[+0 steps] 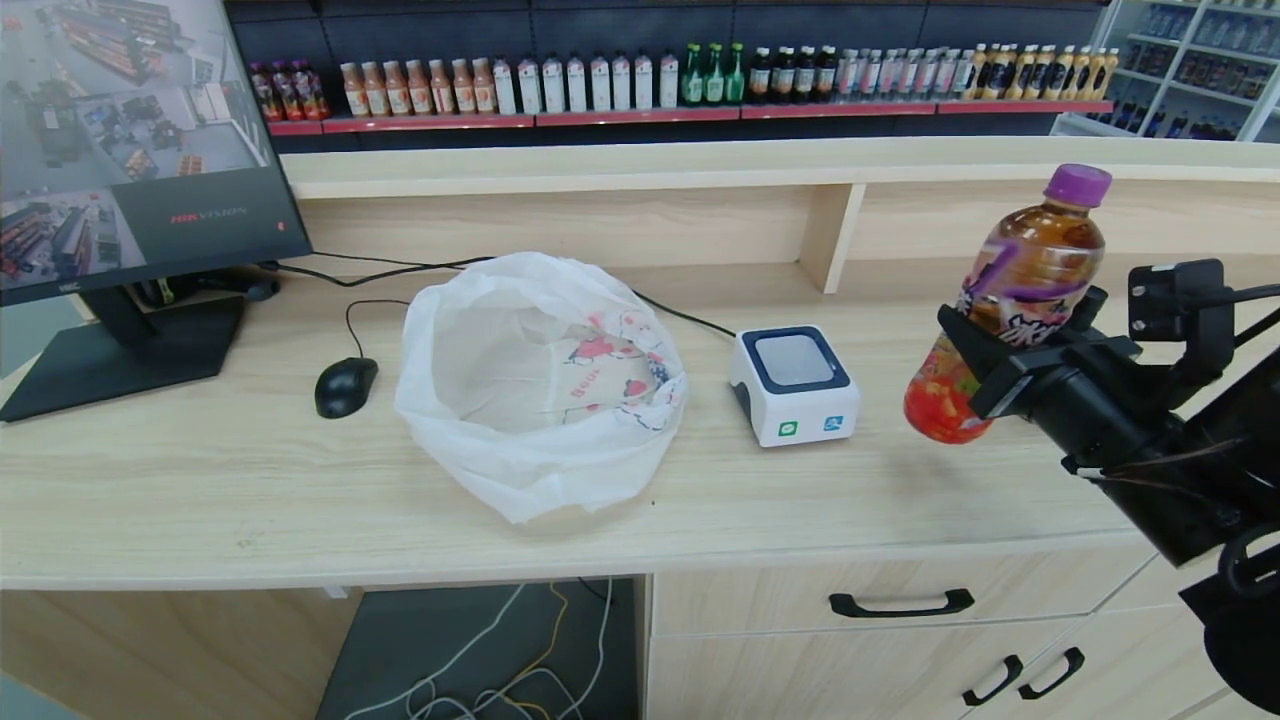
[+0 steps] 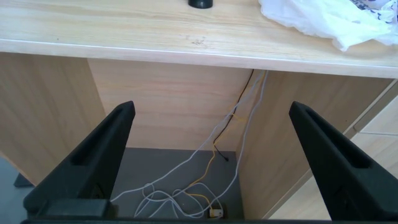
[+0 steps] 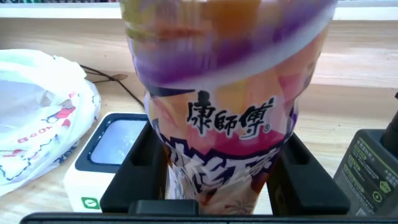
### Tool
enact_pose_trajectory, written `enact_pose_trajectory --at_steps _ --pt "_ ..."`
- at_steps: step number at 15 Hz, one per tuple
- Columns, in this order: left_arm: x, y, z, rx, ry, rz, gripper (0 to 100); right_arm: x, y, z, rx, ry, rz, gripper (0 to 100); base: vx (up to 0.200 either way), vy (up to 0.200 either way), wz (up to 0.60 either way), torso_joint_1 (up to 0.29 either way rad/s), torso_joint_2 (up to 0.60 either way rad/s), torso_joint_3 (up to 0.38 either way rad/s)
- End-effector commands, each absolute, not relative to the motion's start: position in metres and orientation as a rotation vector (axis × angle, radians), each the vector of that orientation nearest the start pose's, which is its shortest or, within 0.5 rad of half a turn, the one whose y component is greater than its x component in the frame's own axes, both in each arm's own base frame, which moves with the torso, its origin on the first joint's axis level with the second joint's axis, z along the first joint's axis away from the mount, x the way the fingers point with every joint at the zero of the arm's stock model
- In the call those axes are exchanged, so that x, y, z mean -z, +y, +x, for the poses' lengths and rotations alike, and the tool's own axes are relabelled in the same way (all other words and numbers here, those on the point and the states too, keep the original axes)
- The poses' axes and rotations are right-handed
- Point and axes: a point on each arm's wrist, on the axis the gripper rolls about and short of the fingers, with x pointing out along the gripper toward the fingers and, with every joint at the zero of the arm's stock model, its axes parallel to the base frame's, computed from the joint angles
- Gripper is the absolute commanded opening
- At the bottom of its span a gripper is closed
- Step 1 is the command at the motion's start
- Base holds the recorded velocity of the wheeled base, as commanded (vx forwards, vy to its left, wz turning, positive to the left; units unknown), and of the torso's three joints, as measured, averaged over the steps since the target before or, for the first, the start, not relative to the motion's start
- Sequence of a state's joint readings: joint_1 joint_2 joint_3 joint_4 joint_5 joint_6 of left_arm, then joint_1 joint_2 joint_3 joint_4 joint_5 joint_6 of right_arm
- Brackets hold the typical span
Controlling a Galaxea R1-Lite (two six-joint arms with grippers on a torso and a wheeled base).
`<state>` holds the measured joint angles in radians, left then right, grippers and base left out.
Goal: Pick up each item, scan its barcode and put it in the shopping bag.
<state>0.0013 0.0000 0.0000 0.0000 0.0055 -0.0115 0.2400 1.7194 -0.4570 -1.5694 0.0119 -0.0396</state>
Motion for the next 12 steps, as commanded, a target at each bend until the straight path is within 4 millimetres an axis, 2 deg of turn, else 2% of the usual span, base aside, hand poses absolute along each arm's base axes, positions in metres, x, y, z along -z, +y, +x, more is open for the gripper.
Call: enact_pose_trajectory --at_steps 1,4,7,10,11,12 --pt "-0.075 0.0 -0.023 -0.008 0.0 -0.012 100 -0.189 0.065 0.235 -0.27 -0.323 0.001 0 0.0 0.0 0.0 0.0 0.0 0.0" --pt "-0.075 0.0 -0.023 -0.008 0.0 -0.012 100 -0.178 0.063 0.21 -0.295 -0.272 -0.006 0 0.0 0.0 0.0 0.0 0.0 0.0" --pt "-0.075 0.0 -0.023 -0.008 0.0 -0.012 100 -0.182 0.063 0.193 -0.319 -0.291 -0.004 0 0.0 0.0 0.0 0.0 0.0 0.0" --pt "-0.075 0.0 -0.023 -0.008 0.0 -0.012 100 -0.184 0.058 0.157 -0.353 -0.331 -0.05 0 0.0 0.0 0.0 0.0 0.0 0.0" --pt "-0.075 0.0 -0.023 -0.008 0.0 -0.012 100 -0.183 0.058 0.155 -0.355 -0.33 -0.055 0 0.0 0.0 0.0 0.0 0.0 0.0" --pt "-0.075 0.0 -0.023 -0.008 0.0 -0.012 100 -0.172 0.064 0.135 -0.431 -0.309 -0.109 0 0.0 0.0 0.0 0.0 0.0 0.0"
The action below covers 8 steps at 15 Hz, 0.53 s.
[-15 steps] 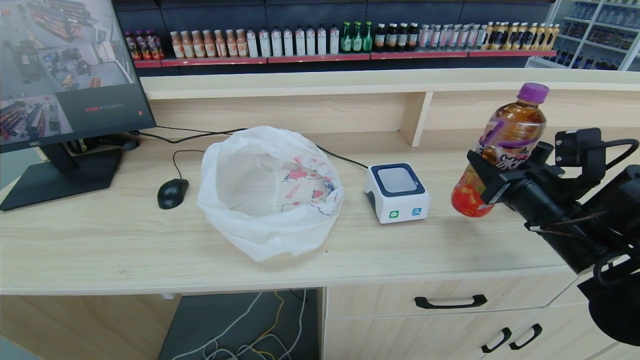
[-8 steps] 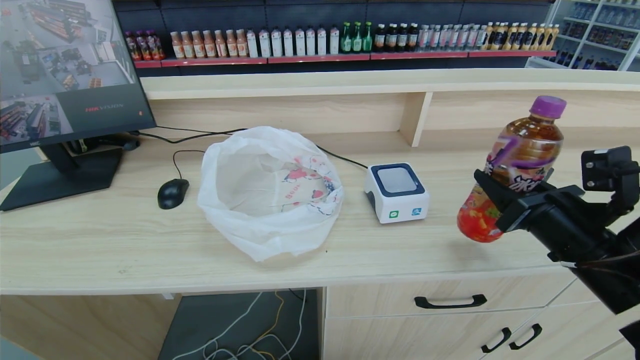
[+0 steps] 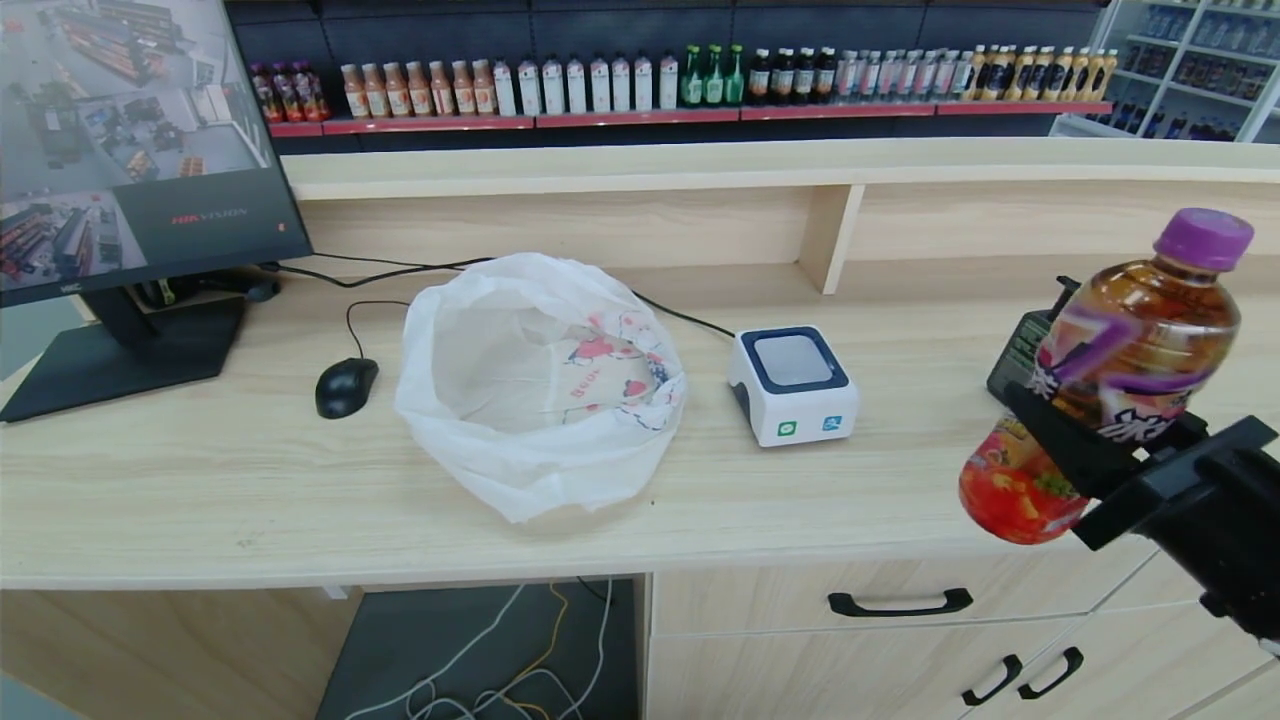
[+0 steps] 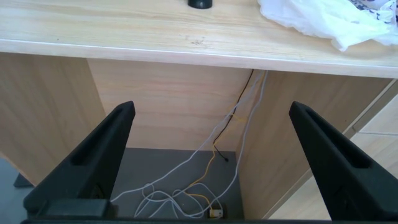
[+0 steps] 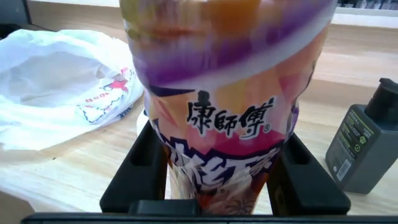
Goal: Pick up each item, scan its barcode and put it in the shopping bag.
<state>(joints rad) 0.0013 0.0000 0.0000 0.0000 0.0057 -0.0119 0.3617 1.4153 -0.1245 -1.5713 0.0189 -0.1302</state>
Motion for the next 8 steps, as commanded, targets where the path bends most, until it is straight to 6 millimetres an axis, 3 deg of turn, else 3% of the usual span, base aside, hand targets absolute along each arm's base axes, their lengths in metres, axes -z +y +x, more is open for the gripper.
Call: enact_pose_trajectory --at_steps 1,6,8 --pt "-0.075 0.0 -0.023 -0.008 0.0 -0.012 100 -0.171 0.073 0.131 -0.488 -0.314 -0.134 0 0.0 0.0 0.0 0.0 0.0 0.0" --pt "-0.075 0.0 -0.023 -0.008 0.0 -0.012 100 -0.186 0.115 0.14 -0.624 -0.433 -0.27 0 0.0 0.0 0.0 0.0 0.0 0.0" --pt "-0.075 0.0 -0.023 -0.008 0.0 -0.012 100 -0.181 0.145 0.137 -0.705 -0.48 -0.411 0 0.0 0.0 0.0 0.0 0.0 0.0"
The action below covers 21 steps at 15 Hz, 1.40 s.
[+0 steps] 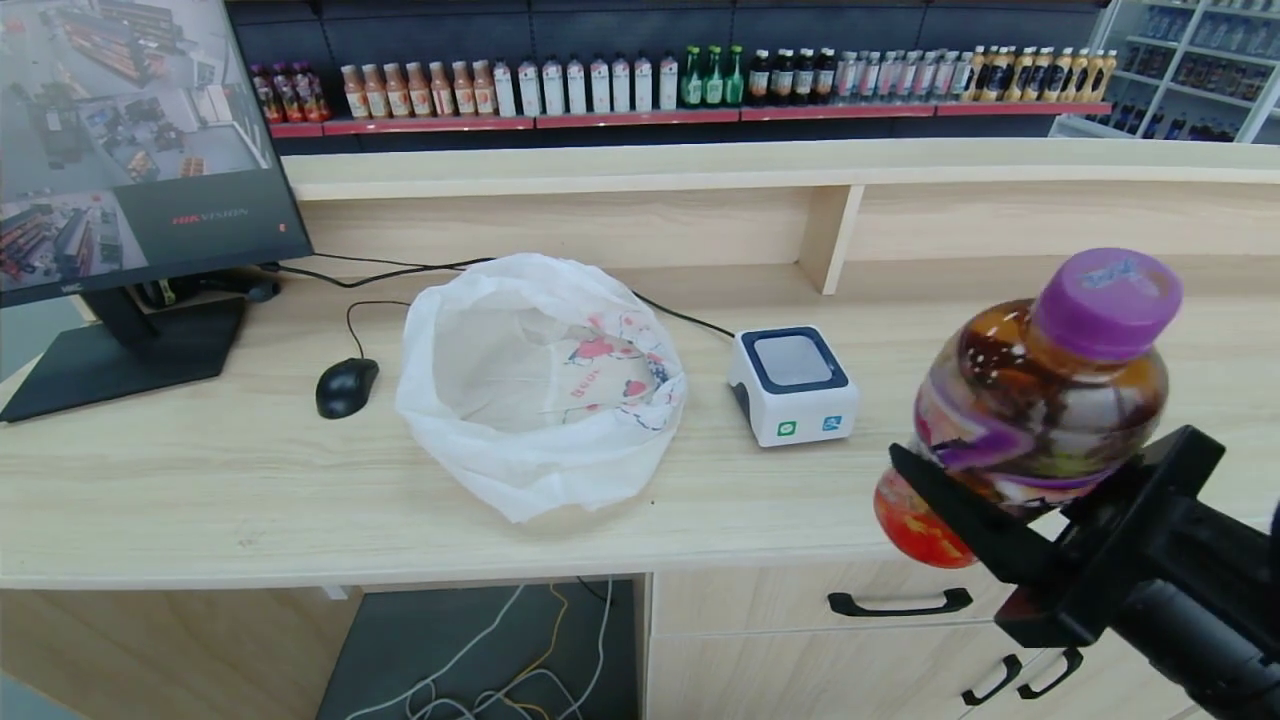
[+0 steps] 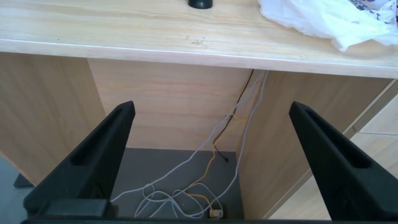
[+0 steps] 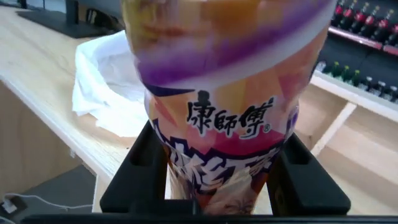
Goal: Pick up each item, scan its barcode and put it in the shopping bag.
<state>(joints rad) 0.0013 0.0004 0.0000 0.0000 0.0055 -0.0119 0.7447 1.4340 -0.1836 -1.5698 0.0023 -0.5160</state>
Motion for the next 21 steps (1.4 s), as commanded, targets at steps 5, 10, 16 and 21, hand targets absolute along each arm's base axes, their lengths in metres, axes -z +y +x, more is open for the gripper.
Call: enact_pose_trajectory --at_steps 5,10,16,21 --pt "-0.075 0.0 -0.023 -0.008 0.0 -0.012 100 -0.17 0.186 0.098 -0.872 -0.643 -0.67 0 0.0 0.0 0.0 0.0 0.0 0.0" --pt "-0.075 0.0 -0.023 -0.008 0.0 -0.012 100 -0.169 0.199 0.076 -0.914 -0.735 -0.767 0 0.0 0.0 0.0 0.0 0.0 0.0" --pt "-0.075 0.0 -0.023 -0.008 0.0 -0.012 100 -0.169 0.198 0.076 -0.864 -0.81 -0.901 0 0.0 0.0 0.0 0.0 0.0 0.0" --pt "-0.075 0.0 -0.023 -0.008 0.0 -0.012 100 -0.169 0.178 0.069 -0.799 -0.893 -1.046 0 0.0 0.0 0.0 0.0 0.0 0.0"
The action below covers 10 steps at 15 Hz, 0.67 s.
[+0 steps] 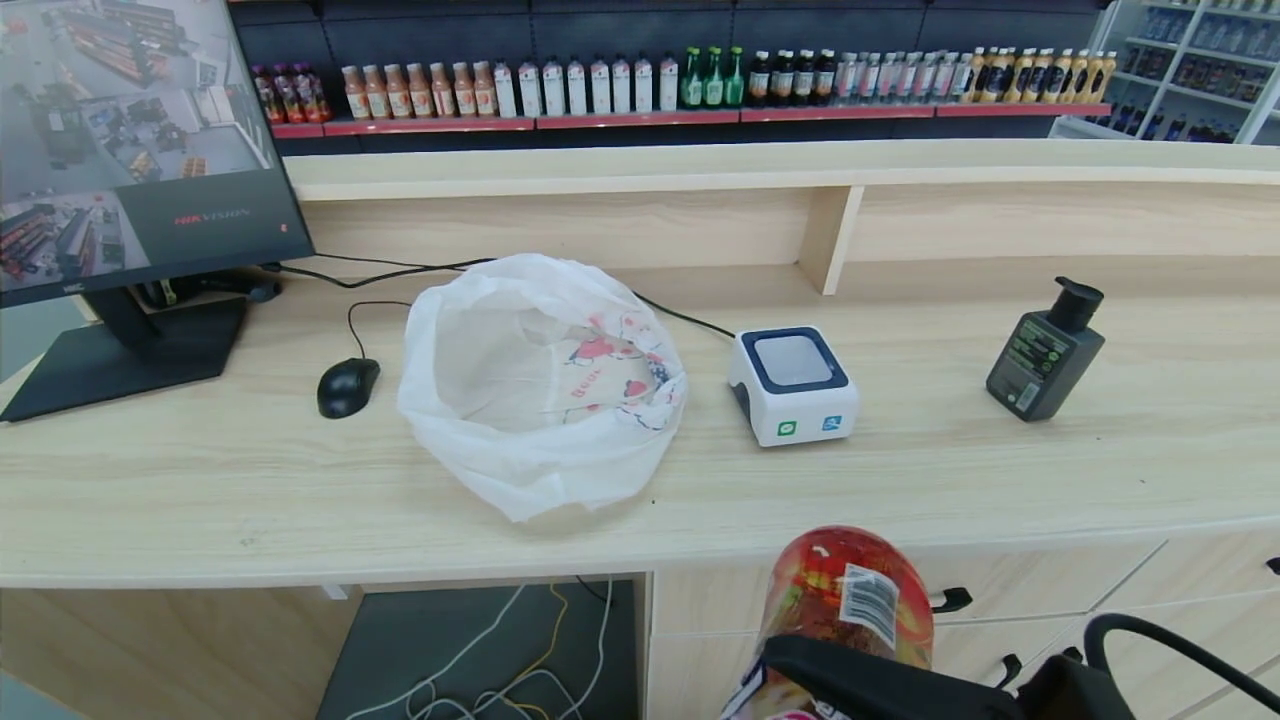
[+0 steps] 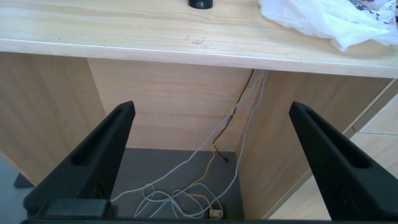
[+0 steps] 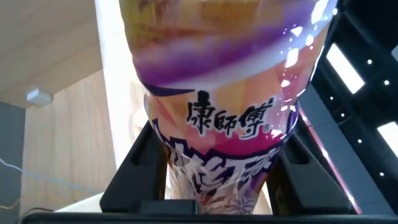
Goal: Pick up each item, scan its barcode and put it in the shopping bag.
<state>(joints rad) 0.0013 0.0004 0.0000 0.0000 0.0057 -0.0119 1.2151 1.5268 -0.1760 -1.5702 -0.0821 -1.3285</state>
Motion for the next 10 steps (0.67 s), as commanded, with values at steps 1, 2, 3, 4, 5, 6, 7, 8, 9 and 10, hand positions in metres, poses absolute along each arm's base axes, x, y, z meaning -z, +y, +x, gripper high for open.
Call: enact_pose_trajectory --at_steps 1,2,3,4,5,6,7,8,9,10 --pt "-0.075 0.0 -0.023 -0.008 0.0 -0.012 100 -0.167 0.173 0.07 -0.788 -0.889 -1.073 0 0.0 0.0 0.0 0.0 0.0 0.0" --pt "-0.075 0.0 -0.023 -0.008 0.0 -0.012 100 -0.163 0.168 0.069 -0.789 -0.884 -1.098 0 0.0 0.0 0.0 0.0 0.0 0.0" --pt "-0.075 0.0 -0.023 -0.008 0.0 -0.012 100 -0.149 0.159 0.065 -0.829 -0.848 -1.153 0 0.0 0.0 0.0 0.0 0.0 0.0" --pt "-0.075 0.0 -0.023 -0.008 0.0 -0.012 100 -0.143 0.157 0.064 -0.851 -0.83 -1.18 0 0.0 0.0 0.0 0.0 0.0 0.0" --pt "-0.075 0.0 -0.023 -0.008 0.0 -0.012 100 -0.162 0.165 0.068 -0.788 -0.9 -1.124 0 0.0 0.0 0.0 0.0 0.0 0.0" --pt "-0.075 0.0 -0.023 -0.008 0.0 -0.012 100 -0.172 0.171 0.07 -0.768 -0.956 -1.102 0 0.0 0.0 0.0 0.0 0.0 0.0" --pt "-0.075 0.0 -0.023 -0.008 0.0 -0.012 100 -0.173 0.173 0.073 -0.775 -0.99 -1.115 0 0.0 0.0 0.0 0.0 0.0 0.0" --pt "-0.075 0.0 -0.023 -0.008 0.0 -0.012 100 -0.173 0.173 0.076 -0.764 -0.993 -1.136 0 0.0 0.0 0.0 0.0 0.0 0.0" --pt "-0.075 0.0 -0.023 -0.008 0.0 -0.012 100 -0.173 0.171 0.079 -0.75 -0.99 -1.147 0 0.0 0.0 0.0 0.0 0.0 0.0" --pt "-0.075 0.0 -0.023 -0.008 0.0 -0.012 100 -0.173 0.169 0.083 -0.739 -0.99 -1.161 0 0.0 0.0 0.0 0.0 0.0 0.0"
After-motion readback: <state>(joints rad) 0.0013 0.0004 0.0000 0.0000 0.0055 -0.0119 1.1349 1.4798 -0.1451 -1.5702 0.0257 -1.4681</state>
